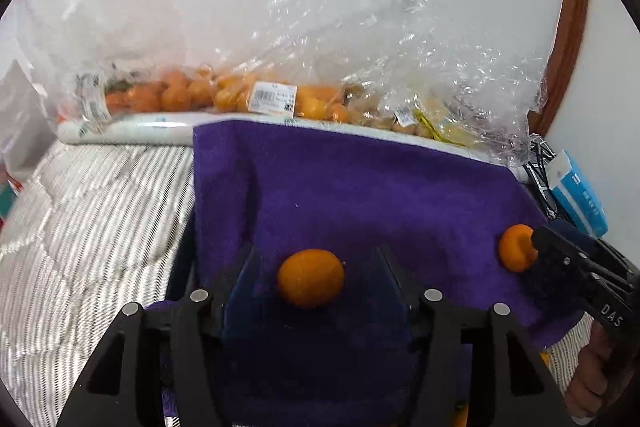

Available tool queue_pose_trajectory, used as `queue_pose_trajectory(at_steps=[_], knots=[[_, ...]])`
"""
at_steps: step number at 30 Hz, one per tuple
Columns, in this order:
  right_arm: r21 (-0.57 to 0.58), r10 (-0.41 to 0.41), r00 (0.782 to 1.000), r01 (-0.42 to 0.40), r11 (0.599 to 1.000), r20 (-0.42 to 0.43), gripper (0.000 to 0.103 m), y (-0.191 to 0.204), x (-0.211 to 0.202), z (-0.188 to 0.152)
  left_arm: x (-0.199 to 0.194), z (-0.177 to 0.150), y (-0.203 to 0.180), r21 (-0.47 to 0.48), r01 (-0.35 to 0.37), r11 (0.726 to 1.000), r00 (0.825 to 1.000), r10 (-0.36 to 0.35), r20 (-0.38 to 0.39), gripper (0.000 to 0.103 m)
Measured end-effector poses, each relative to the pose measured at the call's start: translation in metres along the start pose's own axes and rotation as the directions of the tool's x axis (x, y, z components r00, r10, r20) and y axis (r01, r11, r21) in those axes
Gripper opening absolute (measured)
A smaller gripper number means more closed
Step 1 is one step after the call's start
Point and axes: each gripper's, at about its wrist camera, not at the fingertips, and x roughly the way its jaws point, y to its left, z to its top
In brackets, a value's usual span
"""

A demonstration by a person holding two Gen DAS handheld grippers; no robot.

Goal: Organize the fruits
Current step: 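Lower both oranges onto the purple towel and open both tools, then withdraw both tools and move the right tool to another large orange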

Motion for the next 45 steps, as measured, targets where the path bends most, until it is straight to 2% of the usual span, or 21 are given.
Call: queue_pose_trajectory(at_steps=[3,5,8,11,13,16,19,22,26,30,35,40,43,45], knots=[[-0.033,-0.039,0.998,0.040,0.999,0.039,0.055,0.007,-0.009,0.001,-0.010,0.002,-0.002,-0.003,-0.005,1.000,1.000,0.005,0.028,0.056],[-0.056,-0.080,0.994,0.084,0.995,0.073,0.055,0.011,-0.017,0.003,-0.022,0.004,-0.006,0.021,-0.034,0.999,0.997,0.033,0.064,0.055],[-0.046,-0.097,0.991,0.102,0.994,0.091,0.055,0.014,-0.035,0.009,-0.041,0.006,-0.008,0.039,-0.042,0.998,0.994,0.038,0.098,0.055],[-0.017,-0.072,0.991,0.074,0.997,0.110,0.055,0.016,-0.064,0.012,-0.061,0.007,-0.006,-0.006,0.006,1.000,0.997,-0.006,0.080,0.055],[-0.006,-0.094,0.987,0.095,0.995,0.129,0.056,0.019,-0.082,0.013,-0.074,0.004,-0.006,-0.012,0.030,0.999,0.997,-0.029,0.074,0.055],[0.034,-0.099,0.989,0.096,0.995,0.109,0.063,0.023,-0.105,0.009,-0.095,-0.005,-0.008,0.002,0.023,1.000,0.996,-0.023,0.083,0.055],[0.064,-0.057,0.995,0.052,0.997,0.082,0.063,0.026,-0.125,-0.001,-0.119,-0.018,-0.005,0.003,0.030,1.000,0.996,-0.030,0.080,0.055],[0.066,-0.064,0.993,0.058,0.996,0.095,0.064,0.032,-0.144,-0.016,-0.138,-0.032,-0.003,0.003,0.030,1.000,0.996,-0.030,0.081,0.055],[0.072,-0.042,0.994,0.035,0.997,0.098,0.065,0.037,-0.164,-0.033,-0.154,-0.047,0.001,-0.005,0.023,1.000,0.997,-0.023,0.071,0.055],[0.057,-0.037,0.995,0.031,0.998,0.098,0.070,0.042,-0.183,-0.046,-0.159,-0.058,0.008,-0.035,0.033,0.999,0.999,-0.032,0.026,0.056],[0.055,-0.026,0.995,0.020,0.998,0.099,0.070,0.044,-0.193,-0.056,-0.159,-0.070,0.019,-0.053,0.000,0.999,1.000,0.000,-0.005,0.056],[0.049,0.008,0.998,-0.011,0.999,0.067,0.069,0.050,-0.181,-0.073,-0.154,-0.083,0.037,-0.090,-0.014,0.996,0.999,0.011,-0.037,0.062],[0.043,0.039,0.999,-0.040,0.998,0.025,0.063,0.057,-0.168,-0.083,-0.150,-0.088,0.044,-0.097,-0.004,0.995,0.999,-0.001,-0.051,0.073],[0.038,0.047,0.999,-0.047,0.998,0.005,0.063,0.061,-0.159,-0.088,-0.148,-0.091,0.049,-0.089,-0.014,0.996,0.999,0.009,-0.053,0.075]])
